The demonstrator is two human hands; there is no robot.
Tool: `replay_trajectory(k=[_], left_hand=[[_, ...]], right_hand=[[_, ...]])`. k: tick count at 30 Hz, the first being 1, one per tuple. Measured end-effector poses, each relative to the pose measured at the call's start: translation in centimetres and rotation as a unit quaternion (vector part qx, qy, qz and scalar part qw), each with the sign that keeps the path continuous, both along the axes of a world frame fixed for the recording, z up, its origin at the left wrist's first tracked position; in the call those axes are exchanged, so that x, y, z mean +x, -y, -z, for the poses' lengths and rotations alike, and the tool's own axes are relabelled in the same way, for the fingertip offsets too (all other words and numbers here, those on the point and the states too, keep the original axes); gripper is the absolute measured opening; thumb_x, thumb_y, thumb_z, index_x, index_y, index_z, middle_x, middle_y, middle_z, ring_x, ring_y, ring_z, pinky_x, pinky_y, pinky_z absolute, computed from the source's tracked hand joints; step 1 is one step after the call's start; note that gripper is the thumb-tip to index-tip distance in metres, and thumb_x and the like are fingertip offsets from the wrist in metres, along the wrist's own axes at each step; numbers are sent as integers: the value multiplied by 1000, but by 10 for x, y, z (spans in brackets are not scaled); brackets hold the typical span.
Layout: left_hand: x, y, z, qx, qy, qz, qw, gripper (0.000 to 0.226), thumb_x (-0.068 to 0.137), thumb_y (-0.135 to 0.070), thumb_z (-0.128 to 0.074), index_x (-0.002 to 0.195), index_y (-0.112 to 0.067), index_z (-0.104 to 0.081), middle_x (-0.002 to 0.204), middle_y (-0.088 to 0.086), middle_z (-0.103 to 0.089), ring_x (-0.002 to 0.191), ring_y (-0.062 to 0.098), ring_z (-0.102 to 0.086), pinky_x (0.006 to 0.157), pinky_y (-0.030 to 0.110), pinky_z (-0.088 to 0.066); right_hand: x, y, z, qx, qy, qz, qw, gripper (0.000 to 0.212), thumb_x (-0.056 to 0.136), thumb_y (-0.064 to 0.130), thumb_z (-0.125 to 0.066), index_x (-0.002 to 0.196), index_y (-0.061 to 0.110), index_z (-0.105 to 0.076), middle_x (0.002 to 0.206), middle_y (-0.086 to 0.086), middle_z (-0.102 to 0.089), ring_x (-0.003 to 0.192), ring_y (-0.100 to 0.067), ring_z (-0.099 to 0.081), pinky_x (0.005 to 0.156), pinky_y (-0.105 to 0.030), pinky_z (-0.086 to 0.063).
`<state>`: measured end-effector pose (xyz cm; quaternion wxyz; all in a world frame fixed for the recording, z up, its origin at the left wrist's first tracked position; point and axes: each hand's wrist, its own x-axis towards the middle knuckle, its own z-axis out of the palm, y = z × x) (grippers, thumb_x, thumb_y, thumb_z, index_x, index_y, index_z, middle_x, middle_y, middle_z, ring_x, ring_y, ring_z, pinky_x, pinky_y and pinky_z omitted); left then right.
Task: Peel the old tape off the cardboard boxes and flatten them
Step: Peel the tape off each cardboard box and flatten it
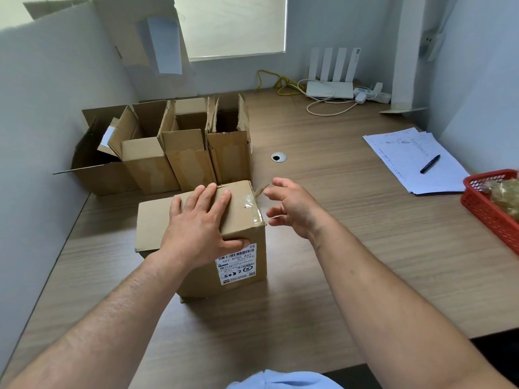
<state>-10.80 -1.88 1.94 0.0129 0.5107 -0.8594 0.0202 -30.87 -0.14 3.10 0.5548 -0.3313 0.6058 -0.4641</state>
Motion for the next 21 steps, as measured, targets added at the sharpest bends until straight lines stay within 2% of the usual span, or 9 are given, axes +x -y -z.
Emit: replay_trajectory(k=[2,5,8,11,15,19,21], left_hand=[[2,-1,1,-4,5,3,1000,106,69,-87,-40,150,-35,4,161,-2,3,147,20,6,117,49,-1],[4,0,0,-1,6,2,1000,106,69,-87,-40,150,-36,3,161,-3,3,147,20,6,117,49,-1],[4,4,-2,7,6,-4,1000,107,66,-89,-39,151,-36,1,161,-3,2,147,19,5,117,49,-3],[3,5,-2,12,4,-5,1000,108,66,-89,-40,150,-36,0,161,-3,2,147,19,6,117,50,-3],[4,6,-2,21,-2,-10,1000,107,67,-88,-43,150,-37,1,161,-4,2,147,19,6,117,50,-2],[2,4,-4,22,-4,-8,1000,106,67,-87,-44,150,-37,0,161,-3,2,147,19,6,117,49,-1],[2,0,-4,19,-3,-8,1000,107,66,-87,-44,150,-36,-1,161,-3,1,147,19,6,117,49,-1]], right_hand=[[3,5,0,-25,-35,-12,999,46,91,3,-52,133,19,-48,101,-4,-56,54,-13,-49,48,-26,-49],[2,9,-5,-67,-121,-23,990,13,90,3,-56,96,10,-66,86,-8,-62,52,-12,-49,47,-23,-45],[-1,4,-5,-93,-150,-14,984,12,87,2,-60,79,8,-65,73,-6,-62,54,-13,-52,47,-23,-43],[2,-4,-1,-134,-190,0,972,12,86,2,-61,77,8,-66,67,-2,-61,54,-12,-53,50,-21,-44],[9,-11,6,-175,-259,3,950,18,86,7,-61,73,18,-66,65,8,-61,59,-11,-56,61,-29,-52],[7,-16,17,-175,-176,66,966,23,88,3,-58,76,20,-68,71,2,-65,55,-7,-58,55,-23,-49],[9,-13,17,-150,-150,85,974,23,88,3,-55,95,20,-69,84,-2,-67,53,-8,-58,53,-25,-49]])
